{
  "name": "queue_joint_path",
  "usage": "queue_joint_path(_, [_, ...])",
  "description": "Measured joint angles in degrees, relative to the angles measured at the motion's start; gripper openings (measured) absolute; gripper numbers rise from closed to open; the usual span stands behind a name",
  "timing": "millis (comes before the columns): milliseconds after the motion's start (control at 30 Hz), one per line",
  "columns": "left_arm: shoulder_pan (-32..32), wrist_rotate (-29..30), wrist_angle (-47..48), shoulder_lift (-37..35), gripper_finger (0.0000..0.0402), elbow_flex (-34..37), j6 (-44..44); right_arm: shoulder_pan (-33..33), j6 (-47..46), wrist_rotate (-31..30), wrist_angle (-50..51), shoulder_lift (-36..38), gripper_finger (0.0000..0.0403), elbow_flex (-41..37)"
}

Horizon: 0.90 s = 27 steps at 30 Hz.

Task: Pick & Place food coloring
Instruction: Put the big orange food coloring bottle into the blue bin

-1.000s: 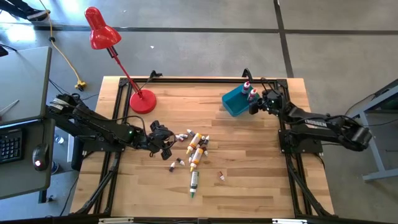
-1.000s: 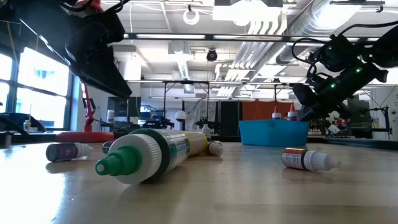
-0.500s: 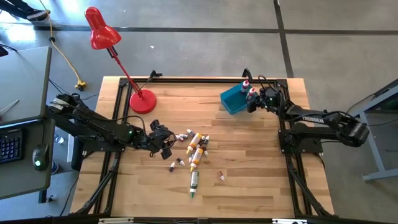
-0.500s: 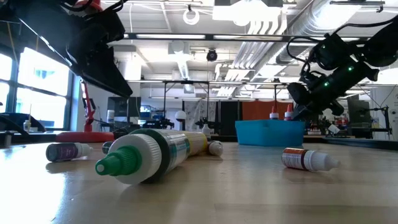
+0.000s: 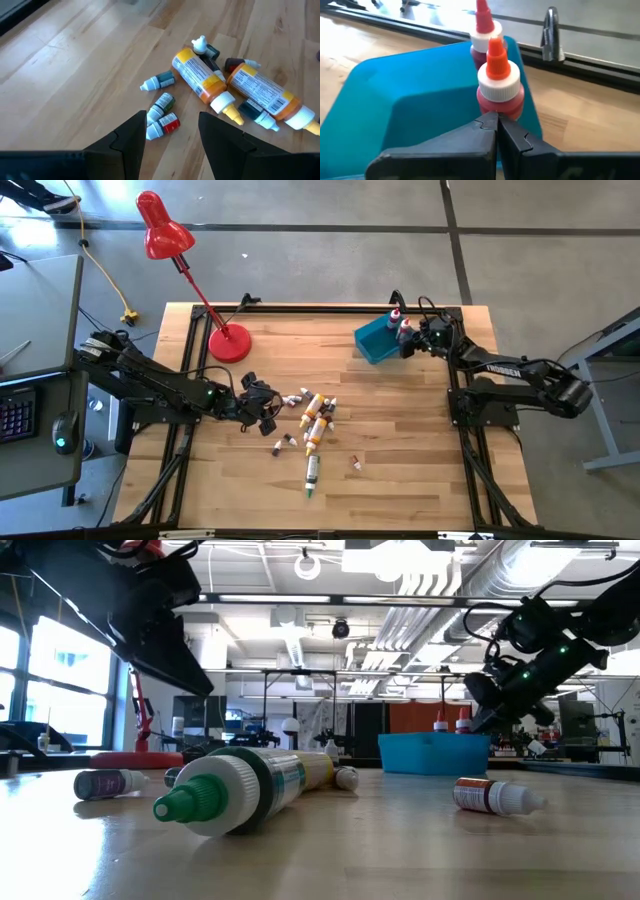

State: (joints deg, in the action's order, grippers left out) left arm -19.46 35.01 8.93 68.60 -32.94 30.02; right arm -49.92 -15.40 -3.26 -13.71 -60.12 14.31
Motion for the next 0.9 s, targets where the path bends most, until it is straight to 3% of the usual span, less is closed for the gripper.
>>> queue_joint_path(267, [0.02,1.33,-0.02,0.00,0.0179,-0.01,-0.01,0.03,0.31,2.13,2.24,0.02,0.0000,0.00])
queue_joint_path(400, [0.02,1.89,-0.24,0.00,0.0179,-0.01,0.00,0.03,0.46,-1.01,1.35,0.02,0.0000,0.00])
queue_joint_path(900, [0.00,1.54,-8.89,0.00,0.0179,0.01,-2.82,0.26,4.16,-1.84,-2.33,1.08,0.0000,0.00])
